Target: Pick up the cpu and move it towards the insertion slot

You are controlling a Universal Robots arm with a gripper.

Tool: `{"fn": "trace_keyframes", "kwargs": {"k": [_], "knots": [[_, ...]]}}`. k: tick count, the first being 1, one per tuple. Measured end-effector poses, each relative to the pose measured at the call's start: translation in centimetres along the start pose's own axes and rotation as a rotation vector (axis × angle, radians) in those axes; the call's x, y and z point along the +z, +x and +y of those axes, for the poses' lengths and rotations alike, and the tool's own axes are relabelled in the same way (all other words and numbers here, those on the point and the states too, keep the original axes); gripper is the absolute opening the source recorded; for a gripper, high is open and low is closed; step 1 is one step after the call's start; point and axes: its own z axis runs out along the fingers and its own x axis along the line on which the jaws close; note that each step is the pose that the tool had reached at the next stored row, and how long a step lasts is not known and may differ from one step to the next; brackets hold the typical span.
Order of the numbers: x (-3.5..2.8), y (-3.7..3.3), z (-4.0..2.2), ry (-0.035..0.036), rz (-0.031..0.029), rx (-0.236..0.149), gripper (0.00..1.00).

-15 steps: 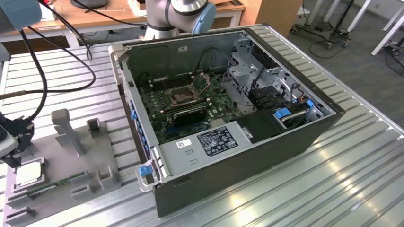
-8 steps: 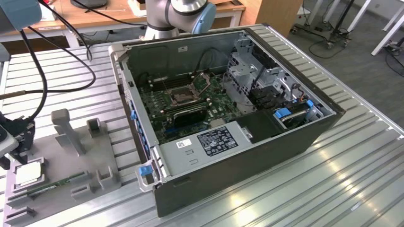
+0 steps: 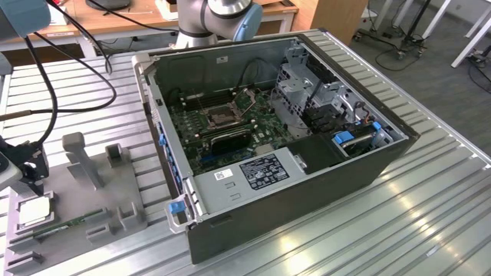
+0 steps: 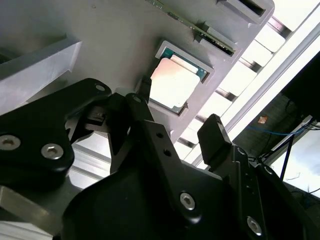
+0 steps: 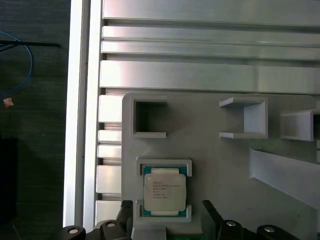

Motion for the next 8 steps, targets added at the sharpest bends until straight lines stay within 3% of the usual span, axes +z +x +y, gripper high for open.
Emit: {"fn": "trace_keyframes", "kwargs": {"k": [1,8], "knots": [[0.00,0.00,0.00,0.0000,0.0000,0.000,0.65],[0.03,0.00,0.00,0.0001,0.0001,0.000,0.65]]}}
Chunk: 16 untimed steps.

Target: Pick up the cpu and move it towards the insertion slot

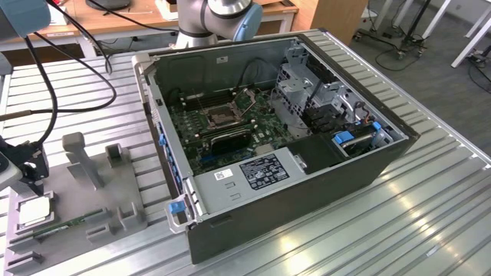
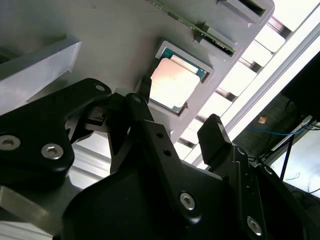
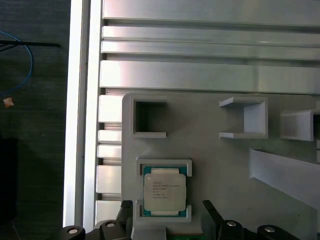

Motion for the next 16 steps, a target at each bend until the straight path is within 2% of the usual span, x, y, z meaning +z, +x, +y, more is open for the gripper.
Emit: {"fn": "trace_keyframes", "kwargs": {"k": [10,16], "knots": [[0.87,0.00,-0.01,-0.0001,-0.0001,0.000,0.65],[1.05,0.00,-0.01,-0.0001,-0.0003,0.000,0.65]]}}
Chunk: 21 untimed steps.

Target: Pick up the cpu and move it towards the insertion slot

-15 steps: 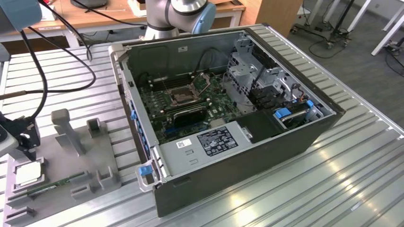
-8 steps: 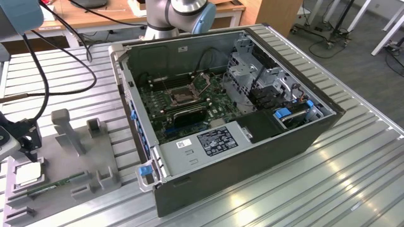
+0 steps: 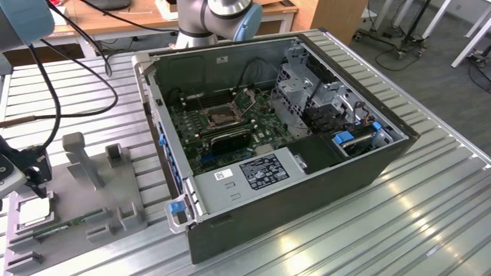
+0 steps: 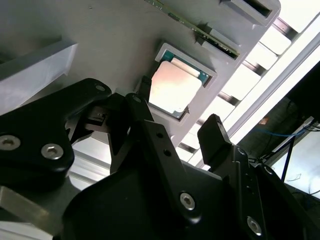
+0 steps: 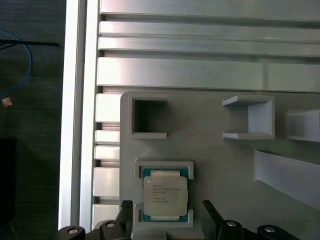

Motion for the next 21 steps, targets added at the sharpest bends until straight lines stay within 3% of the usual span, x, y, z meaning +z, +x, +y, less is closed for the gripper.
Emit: {"fn": "trace_keyframes", "kwargs": {"k": [21], "knots": [[1.31,0.00,-0.01,0.0013,0.0000,0.000,0.65]]}}
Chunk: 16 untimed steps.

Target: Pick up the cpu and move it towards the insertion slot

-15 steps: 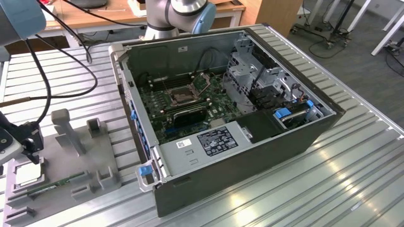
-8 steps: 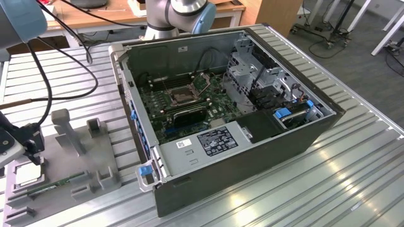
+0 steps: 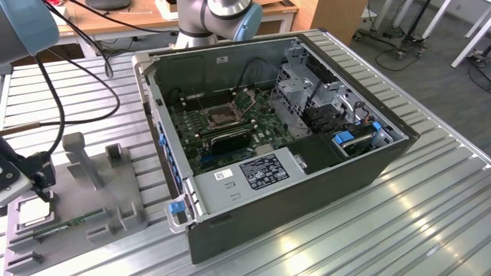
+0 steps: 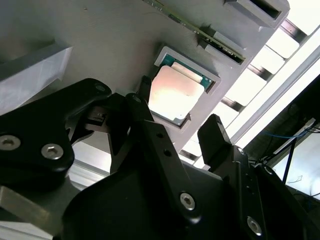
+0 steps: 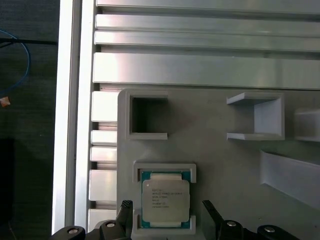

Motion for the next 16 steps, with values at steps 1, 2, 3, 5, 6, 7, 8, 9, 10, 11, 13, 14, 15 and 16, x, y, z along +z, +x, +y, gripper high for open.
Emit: {"fn": "trace_keyframes", "kwargs": {"k": [1,2,3,5,6,7,8,9,10,11,13,14,15,16], "knots": [[0.04,0.00,0.00,0.0001,0.0001,0.000,0.65],[0.08,0.00,0.00,0.0002,0.0003,0.000,0.65],[0.12,0.00,0.00,0.0001,0.0001,0.000,0.65],[0.19,0.00,0.00,0.0002,0.0003,0.000,0.65],[0.19,0.00,-0.01,0.0002,0.0003,0.000,0.65],[0.21,0.00,0.00,0.0002,0.0003,0.000,0.65],[0.22,0.00,0.00,0.0002,0.0003,0.000,0.65],[0.22,0.00,-0.01,0.0002,0.0002,0.000,0.65],[0.23,0.00,0.00,0.0002,0.0003,0.000,0.65],[0.26,0.00,0.00,0.0001,0.0001,0.000,0.65],[0.30,0.00,0.00,0.0001,0.0002,0.000,0.65],[0.32,0.00,0.00,0.0002,0.0002,0.000,0.65],[0.36,0.00,0.00,0.0001,0.0001,0.000,0.65],[0.40,0.00,0.00,0.0001,0.0001,0.000,0.65]]}}
